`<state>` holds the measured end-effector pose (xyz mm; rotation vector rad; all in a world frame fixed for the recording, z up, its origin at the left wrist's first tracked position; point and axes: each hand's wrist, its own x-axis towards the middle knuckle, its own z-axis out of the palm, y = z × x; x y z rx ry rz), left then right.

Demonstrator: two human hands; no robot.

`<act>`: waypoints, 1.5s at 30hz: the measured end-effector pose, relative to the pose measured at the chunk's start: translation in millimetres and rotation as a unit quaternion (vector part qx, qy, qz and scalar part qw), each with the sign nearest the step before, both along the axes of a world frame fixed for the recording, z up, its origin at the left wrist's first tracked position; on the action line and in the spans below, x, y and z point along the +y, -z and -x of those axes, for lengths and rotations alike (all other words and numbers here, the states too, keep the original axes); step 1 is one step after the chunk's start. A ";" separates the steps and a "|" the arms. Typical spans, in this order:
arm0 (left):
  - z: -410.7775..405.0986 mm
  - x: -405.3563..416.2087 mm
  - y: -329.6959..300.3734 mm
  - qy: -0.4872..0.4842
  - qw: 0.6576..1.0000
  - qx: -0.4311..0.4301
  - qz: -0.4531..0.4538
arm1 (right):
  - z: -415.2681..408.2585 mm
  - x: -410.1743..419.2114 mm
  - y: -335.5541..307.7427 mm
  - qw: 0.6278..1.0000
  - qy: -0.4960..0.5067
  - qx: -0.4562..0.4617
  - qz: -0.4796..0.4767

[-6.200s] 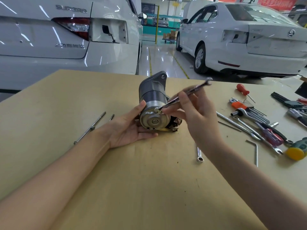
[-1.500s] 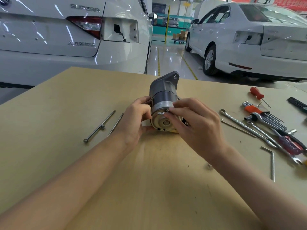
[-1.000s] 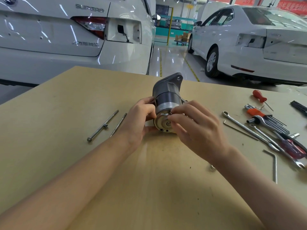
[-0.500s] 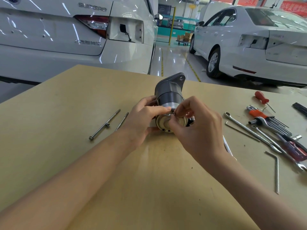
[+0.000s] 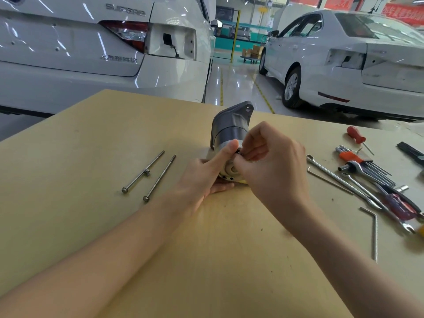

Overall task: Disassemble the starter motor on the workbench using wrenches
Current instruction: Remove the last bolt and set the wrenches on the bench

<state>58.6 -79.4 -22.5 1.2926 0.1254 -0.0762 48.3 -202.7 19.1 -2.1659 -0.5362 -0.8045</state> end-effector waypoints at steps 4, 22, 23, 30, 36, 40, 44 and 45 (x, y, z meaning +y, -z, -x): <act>1.3 0.1 -0.1 -0.003 0.999 0.008 0.033 | 4.3 5.7 -0.6 1.000 0.015 0.009 -0.010; -0.1 -0.6 1.1 -0.008 0.998 0.025 0.062 | 5.5 -9.2 21.3 0.995 0.041 -0.093 0.015; -0.5 -0.5 1.2 -0.009 0.998 0.026 0.062 | 4.9 -9.5 21.1 0.994 0.038 -0.098 0.016; -1.5 1.4 3.0 0.000 0.998 0.020 0.061 | 3.2 -5.9 22.1 0.993 0.029 -0.107 0.026; -2.9 1.5 3.9 0.004 0.998 0.023 0.059 | 2.3 -3.3 20.5 0.993 0.030 -0.113 0.035; -3.3 1.1 3.8 0.001 0.998 0.028 0.064 | 4.8 2.4 14.2 0.997 0.062 -0.035 0.017; -4.1 2.3 4.0 0.005 0.998 0.025 0.061 | 4.1 8.9 5.4 0.995 0.098 0.031 0.012; -4.4 2.6 4.0 0.006 0.998 0.025 0.061 | 4.3 9.6 3.9 0.994 0.101 0.034 0.018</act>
